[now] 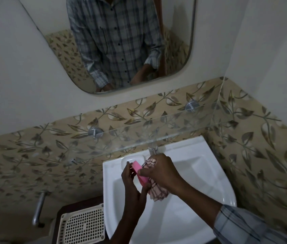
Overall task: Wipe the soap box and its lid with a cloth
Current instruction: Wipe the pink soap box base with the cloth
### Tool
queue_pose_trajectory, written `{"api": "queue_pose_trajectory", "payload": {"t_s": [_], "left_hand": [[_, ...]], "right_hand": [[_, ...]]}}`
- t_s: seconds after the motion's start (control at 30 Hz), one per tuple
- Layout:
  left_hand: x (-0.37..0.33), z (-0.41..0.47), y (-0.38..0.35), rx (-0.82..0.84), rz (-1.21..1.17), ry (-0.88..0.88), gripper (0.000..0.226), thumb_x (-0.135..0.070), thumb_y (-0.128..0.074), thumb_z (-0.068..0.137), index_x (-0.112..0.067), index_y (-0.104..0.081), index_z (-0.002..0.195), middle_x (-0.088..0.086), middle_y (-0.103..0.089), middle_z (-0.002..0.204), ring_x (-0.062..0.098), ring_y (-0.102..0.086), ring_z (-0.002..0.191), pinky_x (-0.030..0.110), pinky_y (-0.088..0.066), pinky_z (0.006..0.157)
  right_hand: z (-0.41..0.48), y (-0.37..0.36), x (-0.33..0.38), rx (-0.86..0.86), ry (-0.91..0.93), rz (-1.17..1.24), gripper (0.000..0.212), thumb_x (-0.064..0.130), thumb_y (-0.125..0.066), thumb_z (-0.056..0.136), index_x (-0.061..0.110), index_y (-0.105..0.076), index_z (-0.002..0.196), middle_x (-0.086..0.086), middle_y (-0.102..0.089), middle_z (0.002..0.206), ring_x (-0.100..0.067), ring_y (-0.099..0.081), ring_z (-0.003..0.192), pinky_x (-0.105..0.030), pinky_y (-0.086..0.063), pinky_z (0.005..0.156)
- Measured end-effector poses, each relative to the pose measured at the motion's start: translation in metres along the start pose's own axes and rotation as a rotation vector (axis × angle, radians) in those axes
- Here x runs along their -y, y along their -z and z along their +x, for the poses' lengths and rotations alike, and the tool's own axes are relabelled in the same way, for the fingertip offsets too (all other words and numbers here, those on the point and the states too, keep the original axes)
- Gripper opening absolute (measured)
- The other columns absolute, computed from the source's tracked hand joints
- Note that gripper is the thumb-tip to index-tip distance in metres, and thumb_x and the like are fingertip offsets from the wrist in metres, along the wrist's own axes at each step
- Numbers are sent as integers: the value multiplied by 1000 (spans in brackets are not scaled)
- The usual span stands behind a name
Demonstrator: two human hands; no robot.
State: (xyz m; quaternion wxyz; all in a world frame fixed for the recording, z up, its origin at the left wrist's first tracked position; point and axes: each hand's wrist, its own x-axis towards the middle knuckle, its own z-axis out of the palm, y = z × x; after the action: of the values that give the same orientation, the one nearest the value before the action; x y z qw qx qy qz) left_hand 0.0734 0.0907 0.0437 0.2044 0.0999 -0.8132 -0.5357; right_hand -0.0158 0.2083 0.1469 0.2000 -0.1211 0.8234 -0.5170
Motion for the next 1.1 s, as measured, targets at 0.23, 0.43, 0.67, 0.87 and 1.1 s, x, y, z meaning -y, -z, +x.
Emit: {"api": "queue_pose_trajectory", "payload": {"t_s": [0.23,0.43,0.67,0.87,1.1], "left_hand": [[0,14,18,164,-837,1013,112,-94,-26,72,-8,-53,139,37,-54,137,52,-56,123,61,-34,112],[-29,45,22,226,-1124,1241,79,-60,-51,90,8,-60,129,35,-69,111,49,-71,92,62,-59,72],[-35,8,-25,-37,-892,1015,73,-61,-53,91,5,-64,122,31,-71,112,40,-73,97,47,-60,81],[-24,28,1,48,-1027,904,67,-52,-47,94,-5,-51,142,24,-63,131,38,-65,112,49,-56,92],[-22,35,-6,36,-972,927,84,-63,-49,87,3,-52,138,32,-60,130,44,-59,119,56,-40,112]], "right_hand": [[-12,12,-30,54,584,-328,20,29,-74,79,11,-64,81,-4,-63,82,-22,-58,74,-31,-46,66],[-25,6,-51,115,1018,-831,14,9,-68,72,14,-72,84,-4,-70,88,-23,-63,78,-32,-52,67],[-25,-8,-23,72,37,60,22,27,-74,82,14,-66,67,-12,-72,73,-21,-71,70,-33,-56,71],[8,33,-20,-97,-40,209,19,12,-68,89,10,-71,107,-5,-76,101,-20,-71,92,-35,-58,86],[-36,-26,-37,124,349,-203,33,14,-51,94,19,-65,123,0,-70,117,-16,-65,108,-32,-52,95]]}}
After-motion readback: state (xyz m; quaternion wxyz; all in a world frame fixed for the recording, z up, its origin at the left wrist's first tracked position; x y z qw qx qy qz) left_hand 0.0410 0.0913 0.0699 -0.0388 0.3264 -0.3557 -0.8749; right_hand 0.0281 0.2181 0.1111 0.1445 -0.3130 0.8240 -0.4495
